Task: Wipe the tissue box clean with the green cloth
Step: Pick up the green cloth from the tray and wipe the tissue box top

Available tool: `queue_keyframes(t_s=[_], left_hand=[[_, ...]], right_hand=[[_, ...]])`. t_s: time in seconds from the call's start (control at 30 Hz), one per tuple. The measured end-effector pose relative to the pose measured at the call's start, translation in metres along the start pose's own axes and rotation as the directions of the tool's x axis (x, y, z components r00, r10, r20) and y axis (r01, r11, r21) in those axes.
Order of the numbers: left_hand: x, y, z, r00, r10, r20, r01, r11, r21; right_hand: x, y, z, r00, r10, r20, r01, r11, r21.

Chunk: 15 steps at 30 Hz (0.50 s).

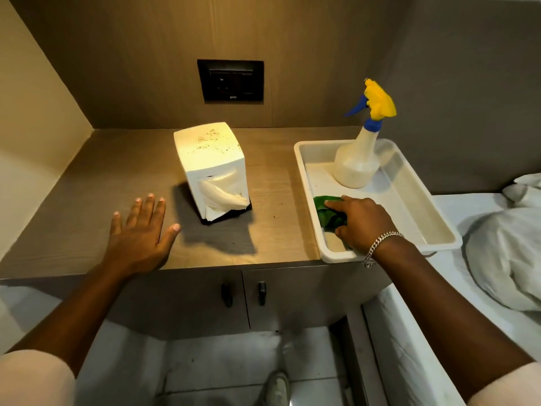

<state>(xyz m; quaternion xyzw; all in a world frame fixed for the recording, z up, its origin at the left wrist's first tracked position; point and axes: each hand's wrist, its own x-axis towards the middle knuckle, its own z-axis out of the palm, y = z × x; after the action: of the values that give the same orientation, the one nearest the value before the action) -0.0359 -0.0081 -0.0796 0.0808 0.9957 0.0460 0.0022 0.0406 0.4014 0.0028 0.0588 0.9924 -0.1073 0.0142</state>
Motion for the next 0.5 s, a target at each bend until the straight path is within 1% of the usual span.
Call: queue_keyframes(t_s=[0.1, 0.17, 0.23, 0.27, 0.3, 0.37, 0.43, 0.5], left_hand=[[0.0, 0.0, 0.0, 1.0, -0.003, -0.003, 0.003, 1.0, -0.001], [-0.001, 0.001, 0.0, 1.0, -0.008, 0.004, 0.008, 1.0, -0.019], [-0.001, 0.001, -0.003, 0.999, -0.033, 0.01, 0.033, 0.994, -0.103], [-0.001, 0.002, -0.009, 0.999, -0.052, 0.009, 0.052, 0.978, -0.201], [0.0, 0.005, -0.016, 0.998, -0.064, -0.002, 0.06, 0.944, -0.324], [0.006, 0.011, -0.039, 0.997, -0.035, -0.073, -0.009, 0.848, -0.529], [0.015, 0.021, -0.067, 0.991, 0.028, -0.133, -0.109, 0.746, -0.657], [0.024, 0.034, -0.091, 0.991, 0.077, -0.114, -0.136, 0.664, -0.735]], right_hand=[[0.002, -0.002, -0.004, 0.999, 0.006, -0.048, -0.005, 1.0, 0.022], [0.0, -0.002, -0.01, 0.998, 0.035, -0.044, -0.03, 0.994, 0.103], [-0.002, -0.001, -0.021, 0.995, 0.062, -0.076, -0.046, 0.98, 0.195], [-0.001, -0.003, -0.029, 0.992, 0.062, -0.113, -0.036, 0.974, 0.223], [0.0, -0.005, -0.037, 0.986, 0.052, -0.157, -0.012, 0.971, 0.241], [0.006, -0.019, -0.056, 0.971, 0.013, -0.24, 0.06, 0.953, 0.296], [0.016, -0.043, -0.075, 0.956, -0.043, -0.288, 0.156, 0.911, 0.381], [0.029, -0.07, -0.09, 0.949, -0.099, -0.3, 0.237, 0.851, 0.469]])
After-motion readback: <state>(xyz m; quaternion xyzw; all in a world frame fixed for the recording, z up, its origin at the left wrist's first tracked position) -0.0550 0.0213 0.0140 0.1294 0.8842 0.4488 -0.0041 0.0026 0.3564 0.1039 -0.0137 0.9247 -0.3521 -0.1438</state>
